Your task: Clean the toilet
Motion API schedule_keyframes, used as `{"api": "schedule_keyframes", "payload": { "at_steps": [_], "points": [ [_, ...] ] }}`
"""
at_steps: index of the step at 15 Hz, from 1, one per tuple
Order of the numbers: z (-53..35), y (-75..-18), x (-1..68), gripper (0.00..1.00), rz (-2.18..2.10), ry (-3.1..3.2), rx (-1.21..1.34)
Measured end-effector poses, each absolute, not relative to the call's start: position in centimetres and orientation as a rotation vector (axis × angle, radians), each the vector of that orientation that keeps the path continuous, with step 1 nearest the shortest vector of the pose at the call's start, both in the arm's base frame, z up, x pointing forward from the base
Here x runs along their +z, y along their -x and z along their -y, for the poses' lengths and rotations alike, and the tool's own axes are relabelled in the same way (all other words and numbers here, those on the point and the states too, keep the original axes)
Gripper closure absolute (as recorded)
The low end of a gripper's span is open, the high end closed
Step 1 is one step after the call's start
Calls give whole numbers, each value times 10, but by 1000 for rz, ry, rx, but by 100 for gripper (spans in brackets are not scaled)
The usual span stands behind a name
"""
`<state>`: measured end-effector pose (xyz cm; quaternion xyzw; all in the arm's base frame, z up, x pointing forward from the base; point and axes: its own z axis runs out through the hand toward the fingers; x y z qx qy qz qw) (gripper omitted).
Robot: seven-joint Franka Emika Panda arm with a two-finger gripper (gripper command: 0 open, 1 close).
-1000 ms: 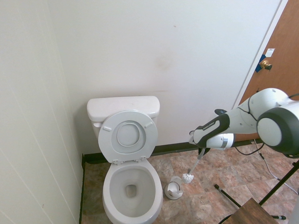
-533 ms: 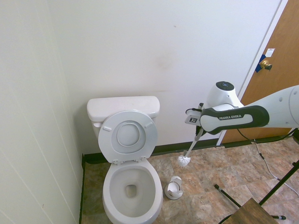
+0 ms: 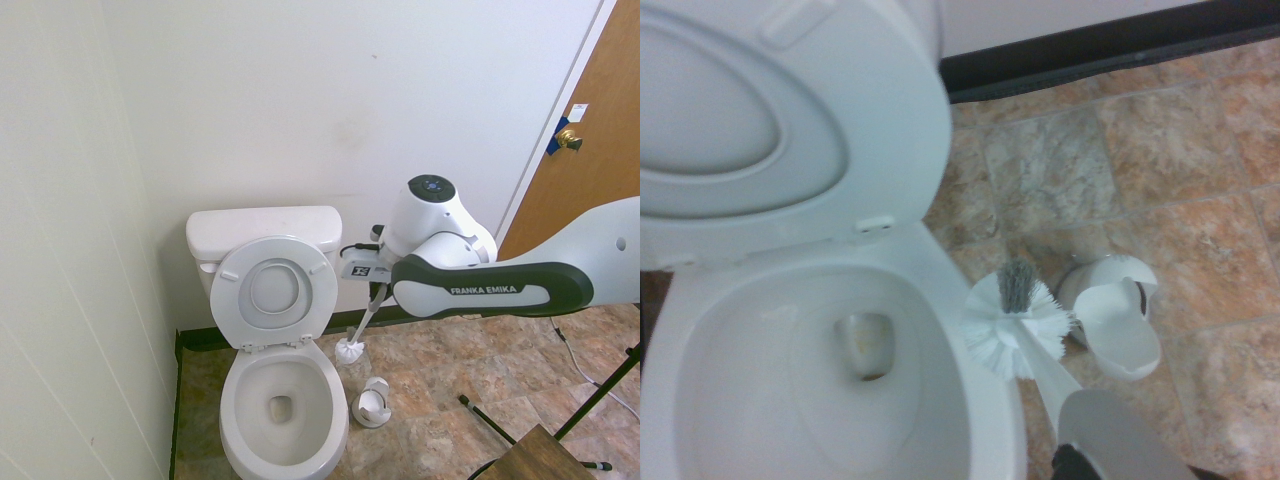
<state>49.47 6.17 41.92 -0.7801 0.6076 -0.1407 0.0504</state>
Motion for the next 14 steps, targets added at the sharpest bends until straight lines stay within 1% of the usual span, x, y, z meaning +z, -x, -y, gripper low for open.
{"api": "schedule_keyframes", "payload": {
  "at_steps": [5,14],
  "points": [
    [-127,-503,382,100,-1727,2411,-437],
    [-181,-554,307,100,-1679,2426,-391]
  ]
}}
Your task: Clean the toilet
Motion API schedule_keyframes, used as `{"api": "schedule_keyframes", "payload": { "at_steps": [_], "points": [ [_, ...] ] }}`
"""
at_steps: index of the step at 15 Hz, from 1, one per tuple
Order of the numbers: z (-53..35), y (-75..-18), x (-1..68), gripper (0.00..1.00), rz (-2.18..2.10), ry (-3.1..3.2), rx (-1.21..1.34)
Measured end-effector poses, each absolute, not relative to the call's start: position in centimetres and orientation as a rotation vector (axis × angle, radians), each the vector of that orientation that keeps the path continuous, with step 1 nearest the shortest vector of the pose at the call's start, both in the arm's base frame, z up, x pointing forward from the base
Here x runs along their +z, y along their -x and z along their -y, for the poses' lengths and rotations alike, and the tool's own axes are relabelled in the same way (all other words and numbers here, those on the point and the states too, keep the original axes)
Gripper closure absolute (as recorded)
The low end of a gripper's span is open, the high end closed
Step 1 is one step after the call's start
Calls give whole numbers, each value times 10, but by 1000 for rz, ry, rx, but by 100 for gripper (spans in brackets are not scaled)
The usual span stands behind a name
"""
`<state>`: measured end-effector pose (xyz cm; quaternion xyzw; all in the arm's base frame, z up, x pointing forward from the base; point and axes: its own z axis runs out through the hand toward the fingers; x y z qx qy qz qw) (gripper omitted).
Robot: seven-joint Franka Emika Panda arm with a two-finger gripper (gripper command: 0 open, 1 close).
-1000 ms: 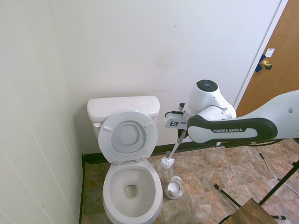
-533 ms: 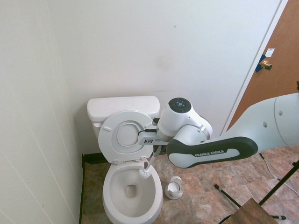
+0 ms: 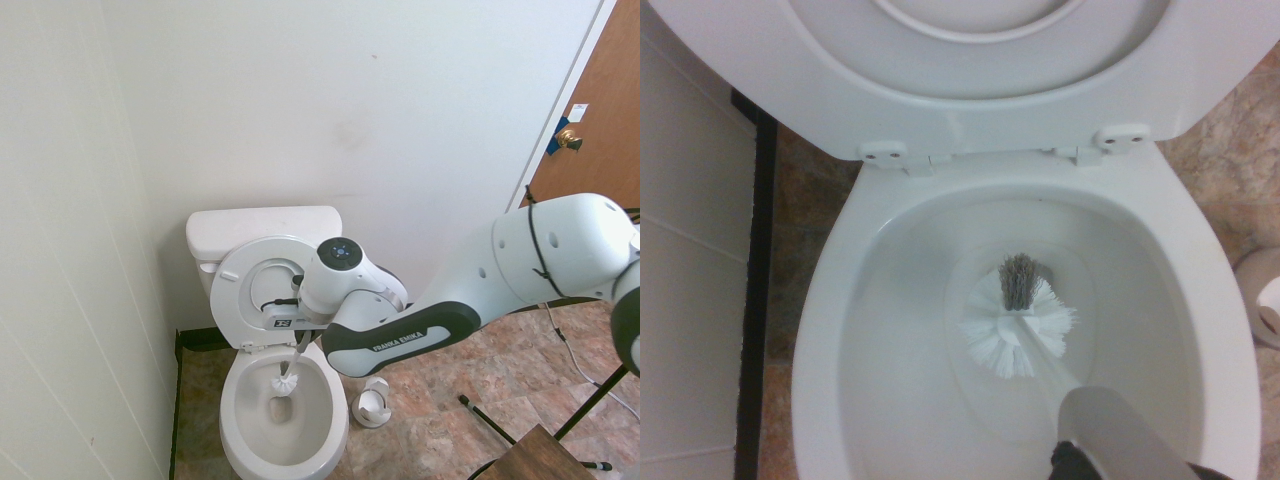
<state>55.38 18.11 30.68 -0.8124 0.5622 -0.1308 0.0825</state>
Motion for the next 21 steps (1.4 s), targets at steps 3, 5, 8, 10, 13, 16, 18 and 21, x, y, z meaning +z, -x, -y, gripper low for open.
{"api": "schedule_keyframes", "payload": {
  "at_steps": [3,5,8,10,13,16,18,21],
  "points": [
    [-190,-576,288,100,-1697,2426,-401],
    [-201,-587,281,100,-1709,2430,-392],
    [-208,-609,264,100,-1758,2419,-374],
    [-211,-620,252,100,-1821,2390,-394],
    [-222,-627,217,100,-1864,2390,-390],
    [-228,-632,185,100,-1865,2355,-377],
    [-231,-636,174,100,-1869,2333,-376],
    [-244,-641,168,100,-1866,2324,-380]
  ]
}}
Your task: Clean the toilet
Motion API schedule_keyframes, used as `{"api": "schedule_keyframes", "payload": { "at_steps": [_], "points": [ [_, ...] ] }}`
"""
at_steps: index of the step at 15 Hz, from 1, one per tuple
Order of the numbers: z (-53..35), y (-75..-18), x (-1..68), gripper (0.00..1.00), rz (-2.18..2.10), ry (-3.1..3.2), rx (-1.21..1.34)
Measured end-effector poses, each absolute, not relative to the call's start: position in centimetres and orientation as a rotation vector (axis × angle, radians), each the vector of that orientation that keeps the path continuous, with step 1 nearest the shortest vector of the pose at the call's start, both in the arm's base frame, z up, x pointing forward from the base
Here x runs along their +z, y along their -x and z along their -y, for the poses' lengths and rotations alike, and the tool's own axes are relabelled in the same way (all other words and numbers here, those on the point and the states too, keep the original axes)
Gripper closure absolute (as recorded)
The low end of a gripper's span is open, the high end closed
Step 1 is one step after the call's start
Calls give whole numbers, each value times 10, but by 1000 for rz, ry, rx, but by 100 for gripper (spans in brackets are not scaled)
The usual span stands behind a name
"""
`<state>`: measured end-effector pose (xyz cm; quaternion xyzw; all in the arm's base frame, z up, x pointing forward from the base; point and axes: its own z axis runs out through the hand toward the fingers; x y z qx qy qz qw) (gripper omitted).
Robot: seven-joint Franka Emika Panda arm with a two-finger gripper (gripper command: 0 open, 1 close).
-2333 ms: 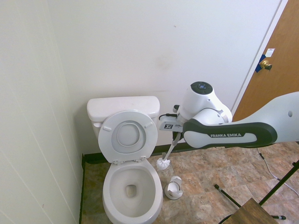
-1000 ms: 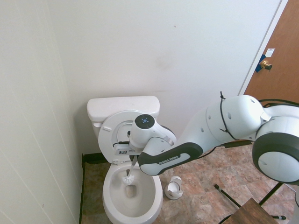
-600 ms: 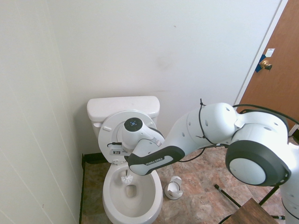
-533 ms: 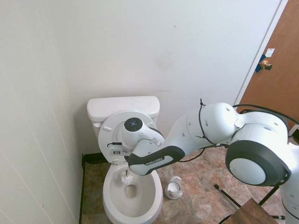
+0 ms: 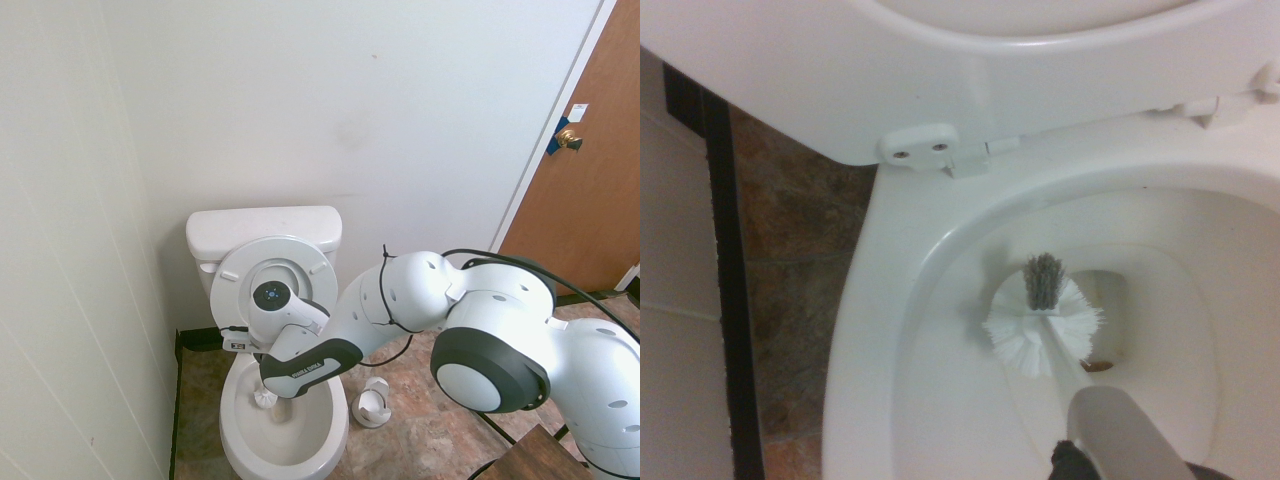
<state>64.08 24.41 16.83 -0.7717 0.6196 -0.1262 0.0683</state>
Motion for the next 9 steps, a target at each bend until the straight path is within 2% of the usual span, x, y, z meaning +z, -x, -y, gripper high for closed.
{"api": "schedule_keyframes", "payload": {
  "at_steps": [4,9],
  "points": [
    [-267,-624,162,100,-1822,2357,-358],
    [-268,-572,160,100,-1749,2368,-297]
  ]
}}
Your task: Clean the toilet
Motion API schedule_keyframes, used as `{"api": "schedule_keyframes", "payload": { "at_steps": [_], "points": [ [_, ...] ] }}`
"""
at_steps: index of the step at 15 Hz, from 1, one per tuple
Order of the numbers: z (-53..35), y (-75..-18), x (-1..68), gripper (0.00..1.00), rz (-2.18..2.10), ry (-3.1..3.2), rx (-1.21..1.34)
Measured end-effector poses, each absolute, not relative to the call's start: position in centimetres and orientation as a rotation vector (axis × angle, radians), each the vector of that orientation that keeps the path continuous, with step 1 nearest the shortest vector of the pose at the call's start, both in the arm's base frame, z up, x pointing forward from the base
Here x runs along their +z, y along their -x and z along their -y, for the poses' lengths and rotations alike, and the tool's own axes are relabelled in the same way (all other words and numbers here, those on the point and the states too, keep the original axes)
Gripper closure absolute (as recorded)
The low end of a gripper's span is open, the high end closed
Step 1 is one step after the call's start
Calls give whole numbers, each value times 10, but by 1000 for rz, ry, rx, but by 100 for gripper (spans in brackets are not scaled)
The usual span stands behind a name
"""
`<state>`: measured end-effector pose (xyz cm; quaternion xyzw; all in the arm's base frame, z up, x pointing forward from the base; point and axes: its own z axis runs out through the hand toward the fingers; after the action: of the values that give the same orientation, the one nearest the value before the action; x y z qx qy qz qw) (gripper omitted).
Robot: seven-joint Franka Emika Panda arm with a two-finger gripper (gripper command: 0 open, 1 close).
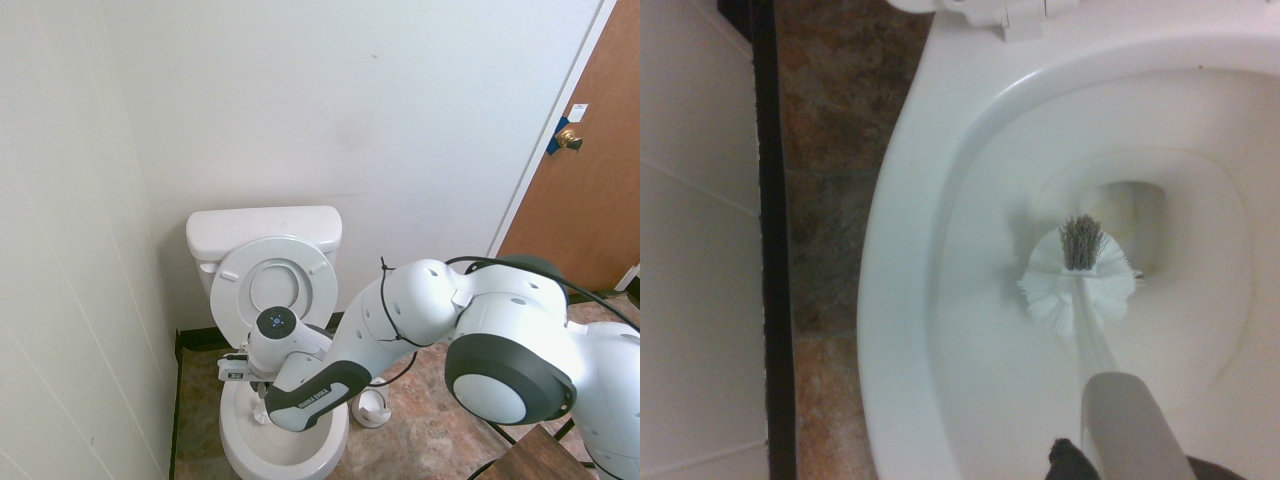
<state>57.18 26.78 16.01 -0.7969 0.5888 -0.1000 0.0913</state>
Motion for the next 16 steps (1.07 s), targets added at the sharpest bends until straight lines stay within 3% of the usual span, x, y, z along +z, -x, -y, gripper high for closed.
{"api": "schedule_keyframes", "payload": {
  "at_steps": [7,16],
  "points": [
    [-206,-506,138,100,-1816,2338,-173],
    [-127,-539,148,100,-1947,2209,-179]
  ]
}}
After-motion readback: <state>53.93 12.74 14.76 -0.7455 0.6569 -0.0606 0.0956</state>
